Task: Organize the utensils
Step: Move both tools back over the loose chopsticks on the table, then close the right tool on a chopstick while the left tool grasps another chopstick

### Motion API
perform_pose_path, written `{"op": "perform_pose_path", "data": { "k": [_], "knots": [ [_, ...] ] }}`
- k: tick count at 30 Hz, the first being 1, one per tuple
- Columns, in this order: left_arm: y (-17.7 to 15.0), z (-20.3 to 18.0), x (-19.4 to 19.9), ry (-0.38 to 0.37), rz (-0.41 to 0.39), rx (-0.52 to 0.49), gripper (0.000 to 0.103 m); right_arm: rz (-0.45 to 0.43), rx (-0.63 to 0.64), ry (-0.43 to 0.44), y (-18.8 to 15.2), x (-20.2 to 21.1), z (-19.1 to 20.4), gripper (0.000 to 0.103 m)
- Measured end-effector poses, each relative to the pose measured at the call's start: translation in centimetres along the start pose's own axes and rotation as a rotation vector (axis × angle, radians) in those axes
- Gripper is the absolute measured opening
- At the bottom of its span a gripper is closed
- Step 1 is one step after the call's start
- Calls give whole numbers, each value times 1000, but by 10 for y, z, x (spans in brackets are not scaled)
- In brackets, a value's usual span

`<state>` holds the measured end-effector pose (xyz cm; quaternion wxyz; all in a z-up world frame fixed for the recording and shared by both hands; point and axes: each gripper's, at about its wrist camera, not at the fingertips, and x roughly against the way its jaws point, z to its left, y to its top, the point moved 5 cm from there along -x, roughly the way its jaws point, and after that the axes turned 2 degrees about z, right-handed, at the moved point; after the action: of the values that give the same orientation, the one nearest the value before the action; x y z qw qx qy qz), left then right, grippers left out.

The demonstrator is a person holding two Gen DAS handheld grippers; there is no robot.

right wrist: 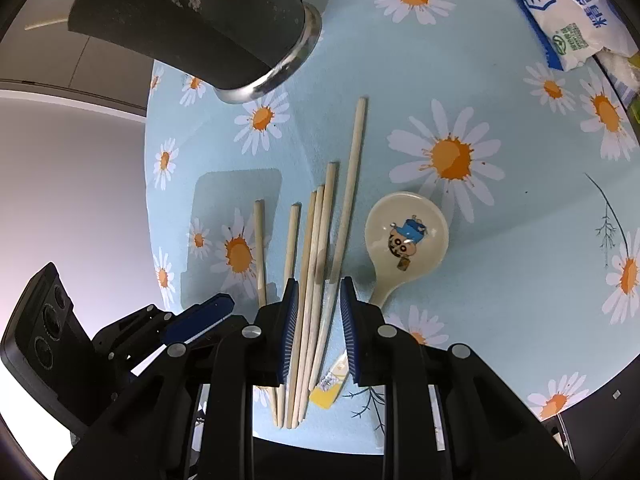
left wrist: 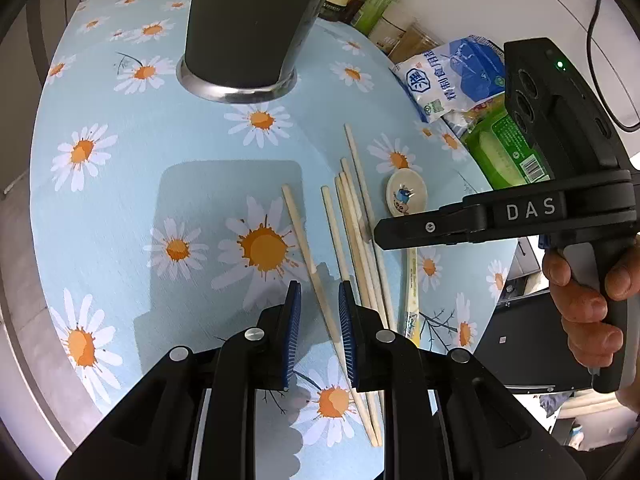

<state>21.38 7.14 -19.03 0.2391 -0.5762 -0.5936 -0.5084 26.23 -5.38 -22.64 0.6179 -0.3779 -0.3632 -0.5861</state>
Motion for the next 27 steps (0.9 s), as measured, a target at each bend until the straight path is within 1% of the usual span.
{"op": "perform_pose_path", "data": {
  "k": [5, 7, 8, 10, 12, 14, 22, 24, 27],
  "knots": [
    [1, 1, -5, 26, 20, 1, 18, 25, -43, -25, 3, -6, -5, 23],
    [2, 1, -8, 34, 32, 4, 18, 26, -55, -35, 5, -9, -5, 21],
    [3, 1, -8, 36, 36, 5, 18, 28, -57, -43, 6, -9, -5, 18],
    [2, 3, -10, 53, 53, 6, 18, 33, -73, -56, 7, -8, -7, 16],
    [3, 2, -10, 52, 55, 6, 18, 39, -85, -61, 8, -8, -8, 14],
    [4, 1, -12, 54, 60, 8, 18, 41, -85, -79, 9, -8, -8, 9],
    [7, -3, -16, 81, 78, -8, 18, 9, -47, -217, 8, -11, 6, 8],
    [8, -3, -16, 81, 79, 0, 18, 11, -67, -223, 8, -10, 5, 6],
    [8, -3, -16, 89, 80, 5, 18, 12, -94, -222, 9, -11, 4, 5]
  ]
}}
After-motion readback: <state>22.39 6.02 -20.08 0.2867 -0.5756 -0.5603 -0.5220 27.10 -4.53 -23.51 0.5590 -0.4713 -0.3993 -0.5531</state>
